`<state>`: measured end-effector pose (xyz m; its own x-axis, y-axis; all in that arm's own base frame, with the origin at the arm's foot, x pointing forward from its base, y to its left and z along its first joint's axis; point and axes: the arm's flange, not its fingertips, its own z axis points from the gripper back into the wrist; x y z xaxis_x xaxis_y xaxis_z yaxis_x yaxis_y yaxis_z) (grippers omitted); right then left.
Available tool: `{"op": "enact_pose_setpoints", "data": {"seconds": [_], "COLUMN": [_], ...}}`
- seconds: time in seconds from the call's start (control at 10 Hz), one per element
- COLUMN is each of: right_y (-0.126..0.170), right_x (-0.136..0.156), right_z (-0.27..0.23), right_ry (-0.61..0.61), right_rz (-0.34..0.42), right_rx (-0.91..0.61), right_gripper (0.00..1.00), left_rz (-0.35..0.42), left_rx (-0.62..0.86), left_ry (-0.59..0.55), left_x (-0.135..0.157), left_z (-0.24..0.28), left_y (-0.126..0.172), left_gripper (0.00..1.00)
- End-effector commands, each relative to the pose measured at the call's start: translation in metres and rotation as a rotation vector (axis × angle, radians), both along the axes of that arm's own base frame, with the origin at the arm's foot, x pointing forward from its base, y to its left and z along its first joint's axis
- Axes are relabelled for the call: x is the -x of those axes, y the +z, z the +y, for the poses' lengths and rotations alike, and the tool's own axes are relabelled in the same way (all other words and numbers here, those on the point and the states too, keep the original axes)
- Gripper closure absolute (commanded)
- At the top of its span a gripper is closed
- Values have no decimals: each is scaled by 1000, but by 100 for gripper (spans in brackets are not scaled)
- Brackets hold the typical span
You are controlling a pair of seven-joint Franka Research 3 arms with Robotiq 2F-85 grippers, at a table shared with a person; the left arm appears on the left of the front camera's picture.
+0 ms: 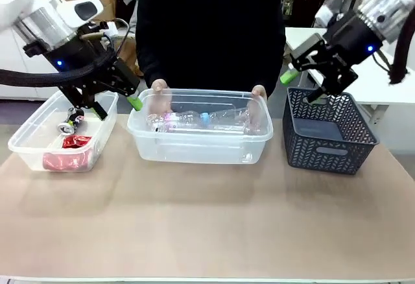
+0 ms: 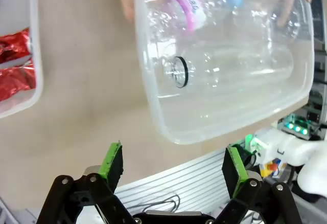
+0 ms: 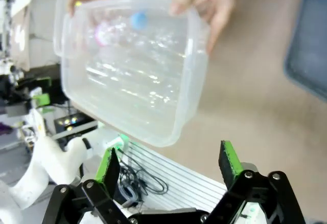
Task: Sort the waste into each basket.
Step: Release the Organizing box you were holding.
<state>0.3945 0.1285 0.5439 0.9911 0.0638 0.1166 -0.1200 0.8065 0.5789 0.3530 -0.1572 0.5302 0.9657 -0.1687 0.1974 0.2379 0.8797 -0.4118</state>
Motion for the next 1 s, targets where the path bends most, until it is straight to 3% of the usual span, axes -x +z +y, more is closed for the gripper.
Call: {"op": "enact_pose_setpoints", "data": {"seconds": [0.0, 0.7, 0.8, 0.9], "right_y": [12, 12, 12, 28], "right_x": [1, 1, 1, 35], "right_z": [0, 0, 1, -15], "right_ry": [12, 12, 2, 97], "right_rz": [-30, -30, -26, 3], "right_rx": [-17, -17, -7, -109], "right_gripper": [0, 0, 0, 0], "left_rz": [7, 1, -14, 0], "left_rx": [-23, -3, 56, 111], "left_ry": [33, 19, -137, -230], "left_x": [-3, -3, 1, 13], "left_z": [0, 2, -21, -24], "left_y": [5, 2, 28, 42], "left_gripper": [0, 0, 0, 0]}}
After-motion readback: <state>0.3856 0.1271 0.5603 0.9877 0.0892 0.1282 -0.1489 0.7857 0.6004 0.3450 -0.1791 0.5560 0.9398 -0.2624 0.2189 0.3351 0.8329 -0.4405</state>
